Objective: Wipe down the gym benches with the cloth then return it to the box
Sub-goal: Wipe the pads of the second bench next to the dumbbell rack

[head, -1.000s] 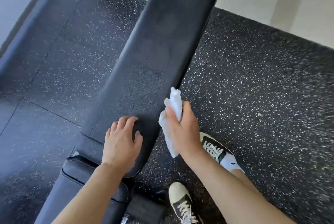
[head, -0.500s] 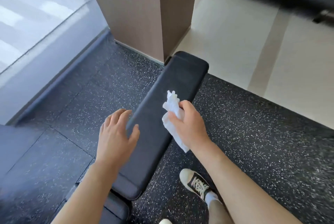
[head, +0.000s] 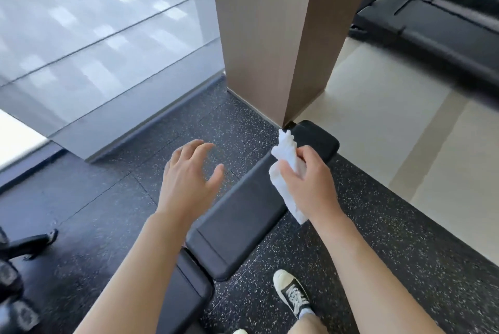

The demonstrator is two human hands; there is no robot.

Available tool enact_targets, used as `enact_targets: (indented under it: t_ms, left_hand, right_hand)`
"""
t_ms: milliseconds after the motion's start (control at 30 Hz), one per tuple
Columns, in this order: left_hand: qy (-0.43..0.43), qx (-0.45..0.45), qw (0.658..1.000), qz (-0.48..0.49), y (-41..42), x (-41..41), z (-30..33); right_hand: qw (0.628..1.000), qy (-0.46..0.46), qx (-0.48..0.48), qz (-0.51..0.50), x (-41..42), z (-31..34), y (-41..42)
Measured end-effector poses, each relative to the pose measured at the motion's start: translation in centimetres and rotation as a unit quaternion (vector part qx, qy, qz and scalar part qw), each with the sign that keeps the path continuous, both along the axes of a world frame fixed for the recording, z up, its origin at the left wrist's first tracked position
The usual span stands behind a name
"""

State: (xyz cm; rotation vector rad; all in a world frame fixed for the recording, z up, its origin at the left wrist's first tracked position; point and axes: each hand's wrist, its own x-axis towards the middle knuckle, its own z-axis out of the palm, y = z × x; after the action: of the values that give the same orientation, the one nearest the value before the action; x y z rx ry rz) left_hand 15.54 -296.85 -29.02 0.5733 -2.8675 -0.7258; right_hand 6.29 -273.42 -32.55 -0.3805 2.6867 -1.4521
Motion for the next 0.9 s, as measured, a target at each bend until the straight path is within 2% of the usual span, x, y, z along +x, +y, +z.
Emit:
enact_targets:
  t_ms: [233,567,733,900]
  left_hand:
    - [0.033,0.006,0.996,0.08,-3.0,5.8,6.3]
    - [0.036,-0.028,0.972,0.23,-5.7,14.0,12.4]
    - [0.039,-0.035,0.944,0.324,-4.6,17.7,14.2]
    - [0.076,-0.047,0.902,0.423,-1.8,22.1,15.2]
  right_hand:
    - [0.998,0.002,0.003,0.058,0.8,4.8,-3.9]
    - [0.973,0.053,0.028,0.222,0.5,11.5,-12.0]
    - [0.943,0.081,0.031,0.32,1.2,14.2,-15.9]
    - [0.905,0.087,0.025,0.415,3.3,16.2,-18.6]
